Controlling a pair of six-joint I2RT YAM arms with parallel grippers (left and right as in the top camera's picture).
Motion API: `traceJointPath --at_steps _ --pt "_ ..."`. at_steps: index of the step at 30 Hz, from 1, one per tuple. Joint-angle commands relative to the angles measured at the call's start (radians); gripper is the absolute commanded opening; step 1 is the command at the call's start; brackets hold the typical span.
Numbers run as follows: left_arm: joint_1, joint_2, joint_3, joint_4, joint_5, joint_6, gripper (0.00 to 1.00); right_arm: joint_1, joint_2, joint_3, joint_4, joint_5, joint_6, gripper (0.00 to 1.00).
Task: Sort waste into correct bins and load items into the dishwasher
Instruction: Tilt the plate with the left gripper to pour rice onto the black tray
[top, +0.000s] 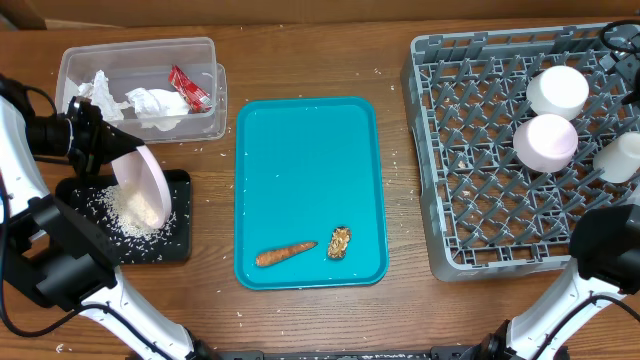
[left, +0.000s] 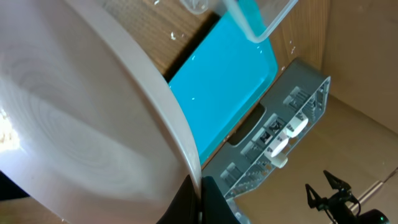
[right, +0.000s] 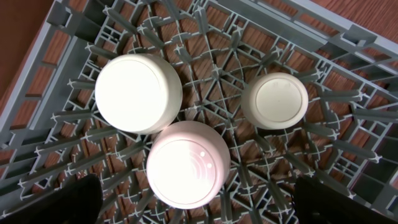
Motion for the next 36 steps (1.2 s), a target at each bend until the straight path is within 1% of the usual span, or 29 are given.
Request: traceJointPath --at_steps 1,3,10,12,14,22,27,33,36 --pt "0.019 -0.072 -0.047 -0.004 0.058 0.058 0.04 0.002 -0.006 0.013 0.004 -0.001 0.008 1.00" --pt "0.019 -0.083 -0.047 -0.004 0.067 0.088 0.04 0.002 -0.006 0.013 0.004 -0.001 0.007 1.00" --pt "0.035 -0.108 -0.048 -0.003 0.085 0.120 0.04 0.002 -0.006 0.013 0.003 -0.001 0.007 1.00" --pt "0.053 -0.109 -0.062 -0.005 0.137 0.122 0.04 0.002 -0.006 0.013 0.004 -0.001 0.007 1.00" --pt "0.070 -0.117 -0.071 -0.004 0.221 0.153 0.04 0.002 -0.006 0.013 0.003 -0.001 0.008 1.00" --pt "0.102 -0.132 -0.101 -0.004 0.254 0.175 0.04 0.002 -0.006 0.013 0.003 -0.001 0.008 1.00" --pt "0.107 -0.149 -0.124 -0.003 0.362 0.180 0.04 0.002 -0.006 0.013 0.004 -0.001 0.008 1.00" --pt "0.105 -0.167 -0.137 -0.004 0.374 0.172 0.04 0.002 -0.006 0.013 0.003 -0.001 0.008 1.00" --pt "0.109 -0.171 -0.143 -0.004 0.340 0.167 0.04 0.002 -0.006 0.013 0.003 -0.001 0.007 1.00"
